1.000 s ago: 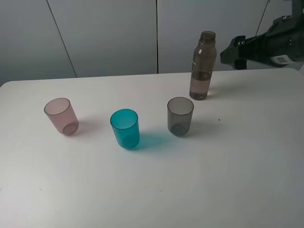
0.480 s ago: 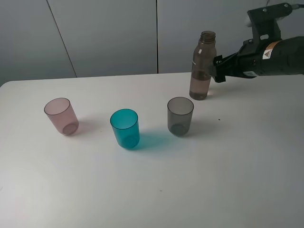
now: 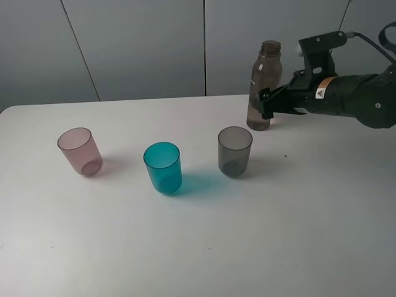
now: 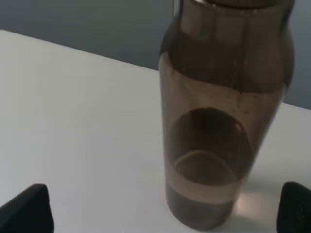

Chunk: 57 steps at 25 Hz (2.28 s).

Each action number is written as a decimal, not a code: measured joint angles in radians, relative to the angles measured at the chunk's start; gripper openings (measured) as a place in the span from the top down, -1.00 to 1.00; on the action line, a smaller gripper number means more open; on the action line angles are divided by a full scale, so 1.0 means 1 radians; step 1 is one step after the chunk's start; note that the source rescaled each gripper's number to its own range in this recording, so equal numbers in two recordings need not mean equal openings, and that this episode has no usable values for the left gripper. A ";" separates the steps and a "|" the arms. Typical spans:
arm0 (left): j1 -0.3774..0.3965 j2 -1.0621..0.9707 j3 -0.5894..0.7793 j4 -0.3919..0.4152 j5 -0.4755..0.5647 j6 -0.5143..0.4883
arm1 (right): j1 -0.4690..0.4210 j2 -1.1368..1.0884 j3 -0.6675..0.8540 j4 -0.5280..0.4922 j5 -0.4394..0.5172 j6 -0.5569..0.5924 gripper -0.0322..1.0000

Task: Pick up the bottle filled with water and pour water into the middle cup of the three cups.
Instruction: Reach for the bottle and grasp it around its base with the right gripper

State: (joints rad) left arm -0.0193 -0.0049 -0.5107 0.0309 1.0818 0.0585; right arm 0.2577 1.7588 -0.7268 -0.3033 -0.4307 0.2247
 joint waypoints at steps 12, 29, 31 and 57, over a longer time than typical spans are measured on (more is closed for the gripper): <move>0.000 0.000 0.000 0.000 0.000 -0.002 | 0.000 0.139 0.000 0.124 -0.259 -0.005 -1.00; 0.000 0.000 0.000 0.000 0.000 0.000 | -0.053 0.206 -0.001 0.149 -0.272 -0.113 -1.00; 0.000 0.000 0.000 0.000 0.000 0.000 | -0.068 0.206 -0.001 0.105 -0.281 -0.113 -1.00; 0.000 0.000 0.000 0.000 0.000 0.000 | -0.132 0.379 -0.147 -0.177 -0.373 -0.034 -1.00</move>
State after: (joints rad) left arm -0.0193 -0.0049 -0.5107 0.0309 1.0818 0.0586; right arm 0.1261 2.1383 -0.8742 -0.4806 -0.8039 0.1904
